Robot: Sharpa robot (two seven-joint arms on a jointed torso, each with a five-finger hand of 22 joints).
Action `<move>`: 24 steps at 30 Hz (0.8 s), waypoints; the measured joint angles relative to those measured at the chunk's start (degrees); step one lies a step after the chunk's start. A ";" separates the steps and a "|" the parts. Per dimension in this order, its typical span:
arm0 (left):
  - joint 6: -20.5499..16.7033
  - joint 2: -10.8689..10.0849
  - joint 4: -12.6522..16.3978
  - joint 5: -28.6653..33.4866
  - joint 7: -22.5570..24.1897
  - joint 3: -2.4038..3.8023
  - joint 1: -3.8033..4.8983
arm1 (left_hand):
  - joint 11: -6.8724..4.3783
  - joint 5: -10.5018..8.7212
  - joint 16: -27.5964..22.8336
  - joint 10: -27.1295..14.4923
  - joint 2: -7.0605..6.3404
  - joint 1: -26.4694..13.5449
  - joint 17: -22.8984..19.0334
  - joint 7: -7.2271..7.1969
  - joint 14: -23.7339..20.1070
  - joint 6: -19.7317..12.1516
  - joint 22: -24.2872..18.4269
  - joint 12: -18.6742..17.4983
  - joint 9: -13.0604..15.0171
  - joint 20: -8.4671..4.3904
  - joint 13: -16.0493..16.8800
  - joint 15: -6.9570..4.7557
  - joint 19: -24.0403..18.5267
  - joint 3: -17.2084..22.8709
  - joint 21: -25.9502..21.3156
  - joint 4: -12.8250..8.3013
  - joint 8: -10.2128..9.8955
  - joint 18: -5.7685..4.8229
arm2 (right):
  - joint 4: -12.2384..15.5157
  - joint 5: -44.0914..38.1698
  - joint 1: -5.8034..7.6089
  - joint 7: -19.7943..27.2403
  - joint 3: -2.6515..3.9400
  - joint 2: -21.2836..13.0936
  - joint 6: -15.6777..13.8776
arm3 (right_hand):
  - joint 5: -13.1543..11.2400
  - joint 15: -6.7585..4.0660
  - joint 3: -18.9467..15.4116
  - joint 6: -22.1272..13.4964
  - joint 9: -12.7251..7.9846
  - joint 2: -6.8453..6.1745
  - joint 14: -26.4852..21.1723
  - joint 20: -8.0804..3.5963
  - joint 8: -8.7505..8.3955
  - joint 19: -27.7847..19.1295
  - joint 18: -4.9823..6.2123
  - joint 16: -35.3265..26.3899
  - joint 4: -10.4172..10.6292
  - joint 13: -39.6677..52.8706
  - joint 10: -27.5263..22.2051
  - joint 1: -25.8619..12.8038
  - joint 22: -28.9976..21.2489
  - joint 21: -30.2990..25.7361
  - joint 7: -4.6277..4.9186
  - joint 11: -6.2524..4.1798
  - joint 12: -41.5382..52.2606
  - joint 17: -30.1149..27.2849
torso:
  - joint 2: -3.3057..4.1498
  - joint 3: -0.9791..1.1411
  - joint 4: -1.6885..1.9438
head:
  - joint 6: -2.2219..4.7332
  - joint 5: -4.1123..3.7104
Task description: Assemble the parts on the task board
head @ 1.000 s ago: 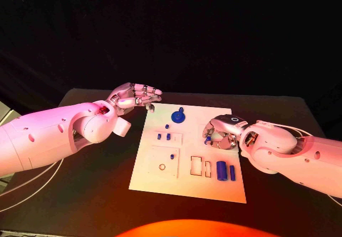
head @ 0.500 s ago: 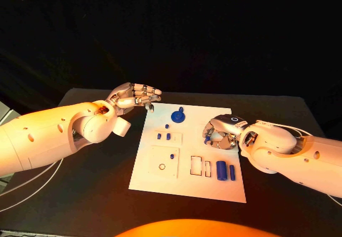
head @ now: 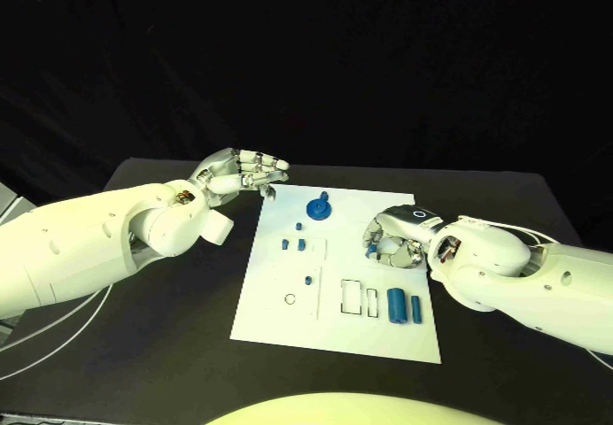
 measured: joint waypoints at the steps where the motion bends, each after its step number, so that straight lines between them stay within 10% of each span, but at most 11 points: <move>1: 0.00 0.00 0.00 0.00 0.00 0.00 0.00 | 0.00 0.00 0.00 0.00 0.00 0.00 0.00 0.00 0.00 0.00 0.00 0.00 0.00 0.00 0.00 0.00 0.00 0.00 0.00 0.00 0.00 0.00 | 0.01 0.00 -0.01 0.01 0.00 0.00 -0.04 | -0.01 -0.26 0.58 0.28 0.16 0.12 0.04 -0.13 0.29 0.13 0.00 0.00 -0.13 0.05 0.83 0.12 0.37 0.40 -0.18 -0.15 0.16 0.08 | 0.00 0.00 0.00 | 0.00 -0.02; 24: 0.02 0.08 -0.29 0.06 -0.06 -0.01 -0.02 | 0.00 0.00 0.00 0.00 0.00 0.00 0.01 0.00 0.00 0.00 -0.10 -0.01 0.00 0.00 -0.01 0.00 0.00 0.00 -0.23 0.00 0.00 0.00 | 4.56 0.59 1.48 -0.58 0.22 -2.17 -3.92 | -0.29 -1.62 5.22 3.09 4.34 1.16 0.00 -1.23 4.32 1.23 -0.91 0.45 -3.21 0.53 4.98 0.37 1.49 4.32 -1.05 1.81 -0.25 1.36 | -0.11 -0.02 -0.01 | 0.05 0.07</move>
